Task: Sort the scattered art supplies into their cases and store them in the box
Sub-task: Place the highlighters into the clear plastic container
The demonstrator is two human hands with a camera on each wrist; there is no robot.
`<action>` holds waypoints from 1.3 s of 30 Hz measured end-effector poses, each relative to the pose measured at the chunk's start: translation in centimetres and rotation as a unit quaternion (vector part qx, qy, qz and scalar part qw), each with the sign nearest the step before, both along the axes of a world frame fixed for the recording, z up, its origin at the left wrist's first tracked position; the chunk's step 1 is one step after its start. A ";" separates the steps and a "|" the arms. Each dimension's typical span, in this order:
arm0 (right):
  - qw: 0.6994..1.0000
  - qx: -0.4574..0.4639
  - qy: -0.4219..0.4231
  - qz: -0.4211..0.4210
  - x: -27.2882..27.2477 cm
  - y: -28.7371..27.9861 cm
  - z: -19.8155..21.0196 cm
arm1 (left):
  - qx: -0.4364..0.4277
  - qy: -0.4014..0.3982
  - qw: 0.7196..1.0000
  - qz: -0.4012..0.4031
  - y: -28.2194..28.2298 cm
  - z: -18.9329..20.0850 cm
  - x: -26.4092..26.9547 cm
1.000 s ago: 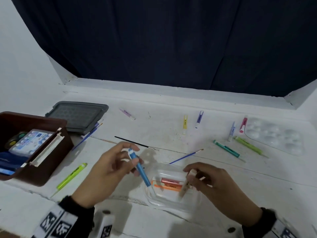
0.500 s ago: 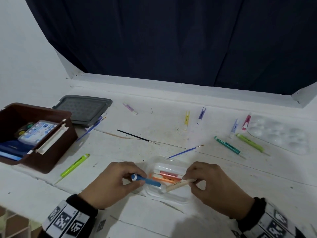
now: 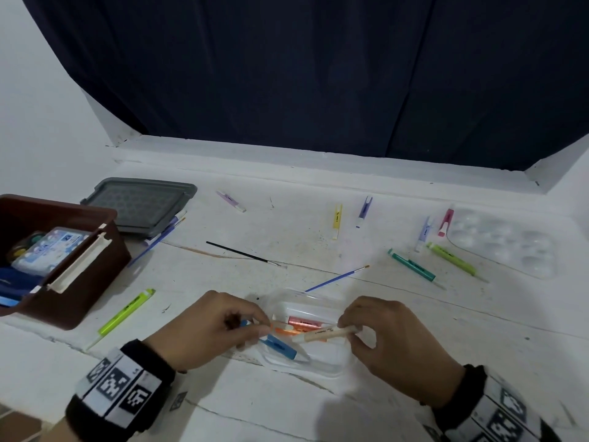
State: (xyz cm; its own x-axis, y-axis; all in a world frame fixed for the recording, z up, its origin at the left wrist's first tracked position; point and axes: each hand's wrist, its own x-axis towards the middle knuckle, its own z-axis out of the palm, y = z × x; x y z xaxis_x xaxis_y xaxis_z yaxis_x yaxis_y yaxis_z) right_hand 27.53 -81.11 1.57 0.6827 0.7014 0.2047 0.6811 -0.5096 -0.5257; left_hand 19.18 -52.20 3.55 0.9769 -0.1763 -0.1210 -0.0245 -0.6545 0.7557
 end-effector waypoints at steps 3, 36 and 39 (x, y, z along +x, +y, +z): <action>1.000 -0.025 -0.013 -0.009 0.0 0.6 -0.3 | 0.030 -0.001 0.999 -0.037 -0.8 -0.6 0.4; 0.993 -0.112 -0.013 -0.043 0.7 3.2 -1.2 | 0.294 -0.031 0.954 -0.049 -4.2 -2.2 2.9; 0.985 -0.113 0.049 -0.117 1.2 2.0 -1.3 | 0.285 -0.031 0.957 -0.040 -3.9 -2.5 2.7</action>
State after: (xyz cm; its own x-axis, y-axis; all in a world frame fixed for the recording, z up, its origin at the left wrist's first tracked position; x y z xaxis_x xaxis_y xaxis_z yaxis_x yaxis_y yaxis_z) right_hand 28.77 -79.10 0.25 0.8405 0.5417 -0.0138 0.4819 -0.7589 -0.4380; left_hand 21.84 -56.05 1.07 0.9713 -0.1737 -0.1623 -0.1250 -0.9540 0.2726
